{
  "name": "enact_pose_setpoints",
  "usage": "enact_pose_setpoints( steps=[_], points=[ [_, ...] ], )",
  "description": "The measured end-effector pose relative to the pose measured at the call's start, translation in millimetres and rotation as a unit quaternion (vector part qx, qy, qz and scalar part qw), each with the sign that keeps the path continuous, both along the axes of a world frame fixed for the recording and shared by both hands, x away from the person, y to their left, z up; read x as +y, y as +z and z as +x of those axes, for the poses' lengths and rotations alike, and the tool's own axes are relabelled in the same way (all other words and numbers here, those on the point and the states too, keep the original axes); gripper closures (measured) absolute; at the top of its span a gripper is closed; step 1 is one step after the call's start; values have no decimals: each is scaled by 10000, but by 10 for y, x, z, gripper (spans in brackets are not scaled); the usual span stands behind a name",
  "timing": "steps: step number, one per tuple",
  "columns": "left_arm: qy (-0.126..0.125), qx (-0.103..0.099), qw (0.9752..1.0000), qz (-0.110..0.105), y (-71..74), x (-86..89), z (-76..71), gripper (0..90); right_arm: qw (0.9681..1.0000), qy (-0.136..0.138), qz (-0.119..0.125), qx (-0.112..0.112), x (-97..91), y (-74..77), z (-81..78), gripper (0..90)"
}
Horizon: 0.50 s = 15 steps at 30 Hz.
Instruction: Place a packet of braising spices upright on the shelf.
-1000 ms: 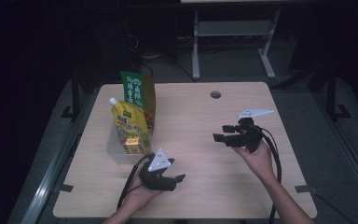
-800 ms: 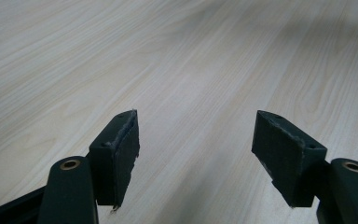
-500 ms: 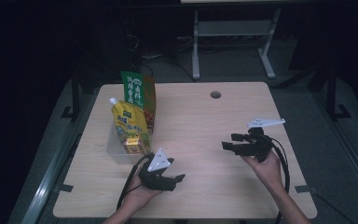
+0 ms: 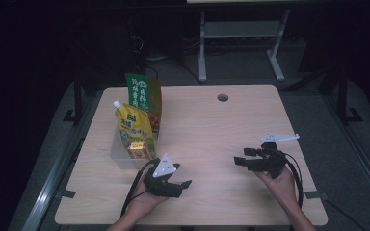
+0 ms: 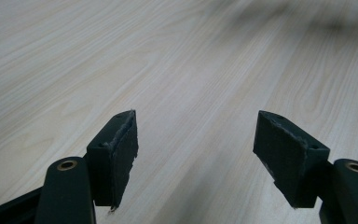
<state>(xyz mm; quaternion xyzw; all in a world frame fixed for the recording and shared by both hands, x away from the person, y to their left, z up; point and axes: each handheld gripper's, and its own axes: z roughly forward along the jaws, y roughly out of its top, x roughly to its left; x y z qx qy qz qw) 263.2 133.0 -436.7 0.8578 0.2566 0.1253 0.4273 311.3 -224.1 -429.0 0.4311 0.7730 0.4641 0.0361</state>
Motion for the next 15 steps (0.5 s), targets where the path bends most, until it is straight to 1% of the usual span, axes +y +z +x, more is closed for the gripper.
enact_pose_setpoints(
  steps=[5, 8, 9, 13, 14, 15],
  points=[
    [-31, 3, 10000, 30, -6, -14, -7, 290, 10000, -53, 26, 41, -64, -53, -67, 331],
    [-34, -4, 10000, 15, -6, -16, -12, 287, 9999, -103, 0, 10, -96, -50, -100, 326],
    [-52, -7, 10000, 51, -2, -10, -11, 285, 9999, -110, -16, -13, -108, -48, -113, 322],
    [-41, 3, 10000, 29, -10, -4, -22, 277, 9998, -183, 33, -28, -140, -62, -155, 311],
    [-16, 18, 10000, -6, -14, -8, -28, 276, 9998, -191, 74, -28, -146, -73, -160, 307],
    [-28, 9, 10000, 9, -13, -7, -30, 275, 9998, -195, 76, -16, -151, -81, -165, 306]
  ],
)
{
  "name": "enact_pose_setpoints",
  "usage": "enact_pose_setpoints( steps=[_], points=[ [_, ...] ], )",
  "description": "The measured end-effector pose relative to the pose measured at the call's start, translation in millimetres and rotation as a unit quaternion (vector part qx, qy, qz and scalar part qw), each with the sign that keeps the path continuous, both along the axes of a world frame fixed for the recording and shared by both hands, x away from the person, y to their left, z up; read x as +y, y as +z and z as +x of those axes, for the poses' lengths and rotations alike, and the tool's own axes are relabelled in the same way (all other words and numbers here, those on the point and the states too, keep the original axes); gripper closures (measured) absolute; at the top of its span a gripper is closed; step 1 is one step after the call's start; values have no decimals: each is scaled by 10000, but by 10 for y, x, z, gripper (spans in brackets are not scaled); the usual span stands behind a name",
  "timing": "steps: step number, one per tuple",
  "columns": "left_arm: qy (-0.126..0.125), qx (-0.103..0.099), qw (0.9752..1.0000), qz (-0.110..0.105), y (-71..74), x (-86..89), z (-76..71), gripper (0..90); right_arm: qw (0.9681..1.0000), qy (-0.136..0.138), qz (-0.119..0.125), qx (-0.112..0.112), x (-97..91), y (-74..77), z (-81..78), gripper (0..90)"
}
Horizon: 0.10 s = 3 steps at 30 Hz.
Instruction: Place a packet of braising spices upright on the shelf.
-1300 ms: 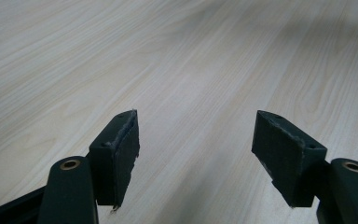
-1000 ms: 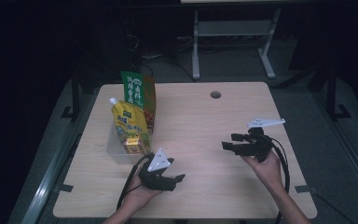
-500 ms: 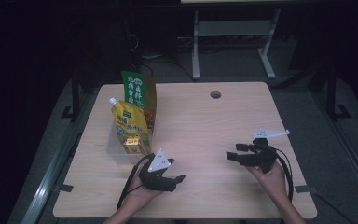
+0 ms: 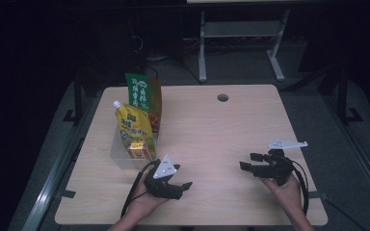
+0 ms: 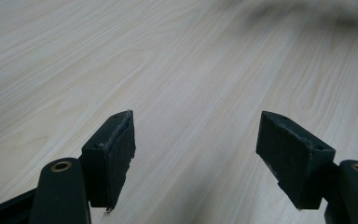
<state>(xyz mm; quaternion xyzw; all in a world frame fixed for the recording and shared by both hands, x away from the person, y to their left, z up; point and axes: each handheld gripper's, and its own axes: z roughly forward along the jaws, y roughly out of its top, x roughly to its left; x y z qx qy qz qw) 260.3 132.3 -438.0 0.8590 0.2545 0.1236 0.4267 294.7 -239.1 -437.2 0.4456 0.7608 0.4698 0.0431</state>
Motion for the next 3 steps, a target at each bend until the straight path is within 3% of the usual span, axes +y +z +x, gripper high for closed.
enact_pose_setpoints(
  steps=[3],
  points=[
    [-9, -9, 10000, -19, 6, 5, -3, 275, 10000, -14, -18, -19, 4, -8, -22, 307]
  ],
)
